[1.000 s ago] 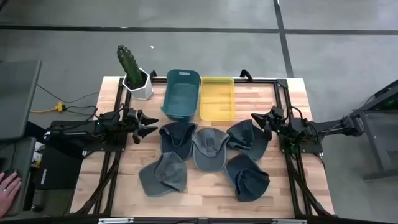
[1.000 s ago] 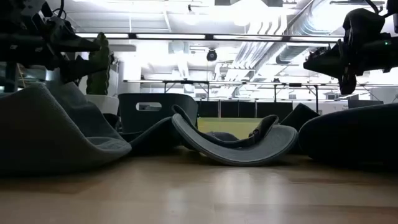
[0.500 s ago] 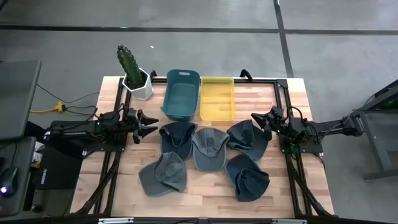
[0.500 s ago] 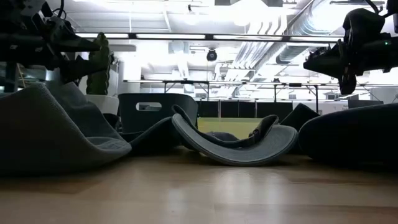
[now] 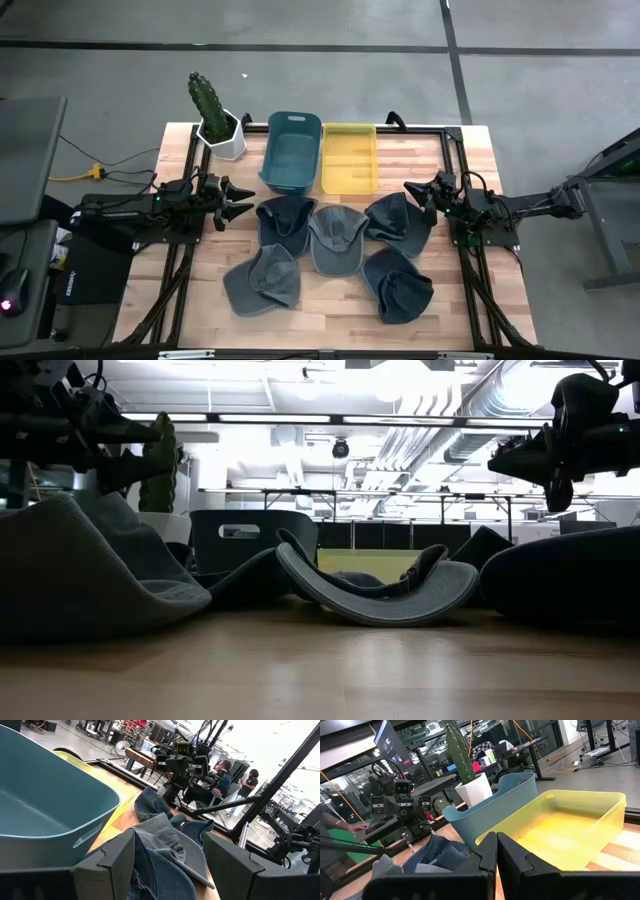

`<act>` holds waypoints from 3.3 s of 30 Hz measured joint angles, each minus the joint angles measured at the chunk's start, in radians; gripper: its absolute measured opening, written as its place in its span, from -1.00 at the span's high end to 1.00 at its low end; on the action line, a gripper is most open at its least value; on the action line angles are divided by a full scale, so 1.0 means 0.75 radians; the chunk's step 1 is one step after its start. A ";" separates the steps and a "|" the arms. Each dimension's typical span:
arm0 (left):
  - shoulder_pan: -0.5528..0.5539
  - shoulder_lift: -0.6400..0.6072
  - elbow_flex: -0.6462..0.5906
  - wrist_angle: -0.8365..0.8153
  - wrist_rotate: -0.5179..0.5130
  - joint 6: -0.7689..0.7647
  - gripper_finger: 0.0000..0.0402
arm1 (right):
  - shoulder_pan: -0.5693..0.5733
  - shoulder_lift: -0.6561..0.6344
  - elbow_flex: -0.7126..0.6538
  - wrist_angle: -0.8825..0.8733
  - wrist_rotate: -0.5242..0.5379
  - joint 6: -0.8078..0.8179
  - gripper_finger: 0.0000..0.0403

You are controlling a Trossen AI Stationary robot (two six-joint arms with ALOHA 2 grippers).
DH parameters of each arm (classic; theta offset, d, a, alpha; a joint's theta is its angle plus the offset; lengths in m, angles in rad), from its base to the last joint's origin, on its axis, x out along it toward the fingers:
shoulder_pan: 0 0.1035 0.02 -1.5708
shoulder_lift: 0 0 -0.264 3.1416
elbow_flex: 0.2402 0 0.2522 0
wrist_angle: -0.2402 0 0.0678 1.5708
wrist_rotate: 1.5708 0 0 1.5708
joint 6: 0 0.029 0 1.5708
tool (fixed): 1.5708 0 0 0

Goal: Pick & Place hat

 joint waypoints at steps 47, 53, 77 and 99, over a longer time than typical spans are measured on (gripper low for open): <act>0.000 0.000 0.000 0.000 -0.002 0.000 -0.06 | 0.000 0.000 -0.001 0.000 0.001 0.000 0.98; 0.000 0.000 0.000 -0.001 -0.074 0.000 -0.06 | 0.000 0.000 0.000 0.000 0.000 0.000 0.98; 0.000 0.001 0.000 0.226 -0.113 -0.377 -0.06 | 0.000 0.000 0.000 0.000 0.000 0.000 0.98; 0.000 0.495 0.577 -0.658 -0.241 -0.941 -0.06 | 0.001 0.000 -0.001 0.000 0.000 -0.001 0.98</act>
